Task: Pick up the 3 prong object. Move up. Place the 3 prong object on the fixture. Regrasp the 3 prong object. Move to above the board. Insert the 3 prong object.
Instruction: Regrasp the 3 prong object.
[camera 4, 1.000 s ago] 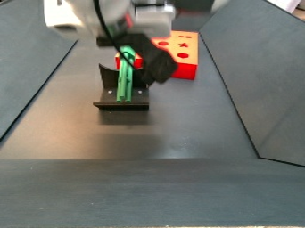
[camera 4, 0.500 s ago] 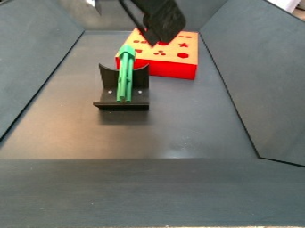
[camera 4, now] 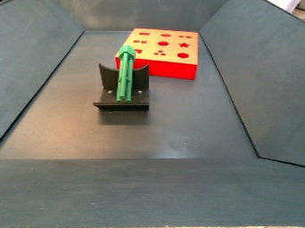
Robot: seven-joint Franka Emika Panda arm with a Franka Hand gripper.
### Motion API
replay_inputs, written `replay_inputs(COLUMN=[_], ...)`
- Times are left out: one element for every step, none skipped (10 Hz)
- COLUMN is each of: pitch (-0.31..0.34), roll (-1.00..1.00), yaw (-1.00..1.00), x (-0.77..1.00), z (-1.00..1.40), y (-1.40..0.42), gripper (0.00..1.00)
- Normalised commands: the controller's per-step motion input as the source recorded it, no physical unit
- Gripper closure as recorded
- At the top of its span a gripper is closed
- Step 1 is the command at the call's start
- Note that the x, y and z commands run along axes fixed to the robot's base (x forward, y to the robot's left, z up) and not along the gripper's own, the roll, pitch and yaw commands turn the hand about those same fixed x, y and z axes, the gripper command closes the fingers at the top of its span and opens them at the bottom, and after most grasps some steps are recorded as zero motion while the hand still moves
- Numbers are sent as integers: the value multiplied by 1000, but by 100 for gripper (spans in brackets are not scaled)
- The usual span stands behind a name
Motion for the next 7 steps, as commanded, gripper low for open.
replay_inputs(pitch=[40, 41, 39, 37, 34, 32, 31], roll=[1000, 1000, 1000, 1000, 1000, 1000, 1000], yaw=[18, 18, 18, 18, 18, 19, 20], x=[0, 3, -1, -6, -3, -1, -1], z=[45, 44, 31, 15, 10, 9, 11], y=[-88, -49, -51, -35, -26, -23, -22], gripper=[0, 0, 0, 0, 0, 0, 0])
